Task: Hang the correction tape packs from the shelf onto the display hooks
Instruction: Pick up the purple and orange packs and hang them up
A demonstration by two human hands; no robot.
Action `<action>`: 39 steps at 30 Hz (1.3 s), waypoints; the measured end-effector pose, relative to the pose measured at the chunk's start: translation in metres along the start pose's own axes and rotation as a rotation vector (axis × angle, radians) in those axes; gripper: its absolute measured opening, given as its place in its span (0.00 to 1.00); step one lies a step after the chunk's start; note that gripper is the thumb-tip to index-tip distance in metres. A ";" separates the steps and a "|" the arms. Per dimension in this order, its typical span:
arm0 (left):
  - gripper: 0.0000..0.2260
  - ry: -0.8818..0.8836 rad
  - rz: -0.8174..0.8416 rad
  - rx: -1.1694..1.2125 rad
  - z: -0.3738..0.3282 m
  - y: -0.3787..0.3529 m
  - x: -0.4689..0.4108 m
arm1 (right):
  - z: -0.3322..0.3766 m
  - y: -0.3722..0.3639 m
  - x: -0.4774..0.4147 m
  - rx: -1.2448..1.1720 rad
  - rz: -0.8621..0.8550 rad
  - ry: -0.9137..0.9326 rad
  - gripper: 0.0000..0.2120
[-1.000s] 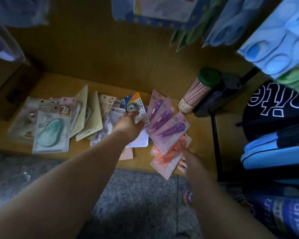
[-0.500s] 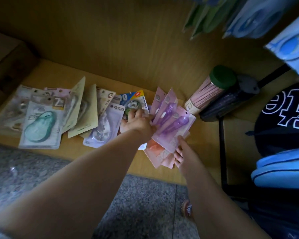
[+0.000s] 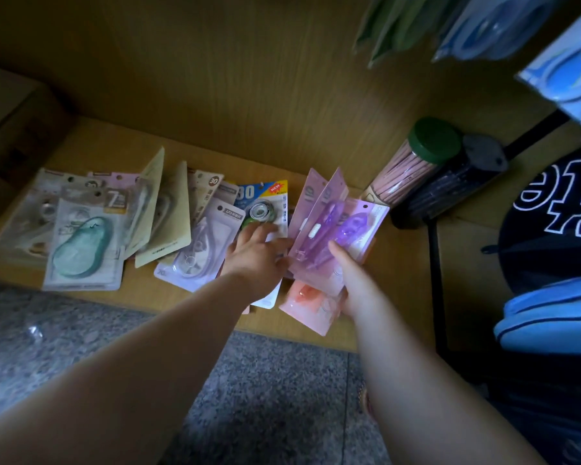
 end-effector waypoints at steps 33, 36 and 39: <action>0.09 -0.102 0.049 1.196 -0.129 0.059 0.145 | 0.012 0.039 0.233 -0.023 0.528 0.545 0.19; 0.17 -0.217 0.011 1.180 -0.153 0.078 0.180 | 0.004 0.045 0.285 -0.001 0.604 0.633 0.29; 0.24 -0.333 -0.043 1.169 -0.177 0.101 0.210 | -0.002 0.054 0.332 -0.021 0.621 0.724 0.31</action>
Point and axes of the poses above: each hand's wrist, its own x-axis away from the middle knuckle, its own y-axis out of the back of the hand, z = x × y, the point moved 6 cm from there along -x, towards the middle knuckle, and after that the axes turned 9 degrees about -y, right-handed, at the moved point
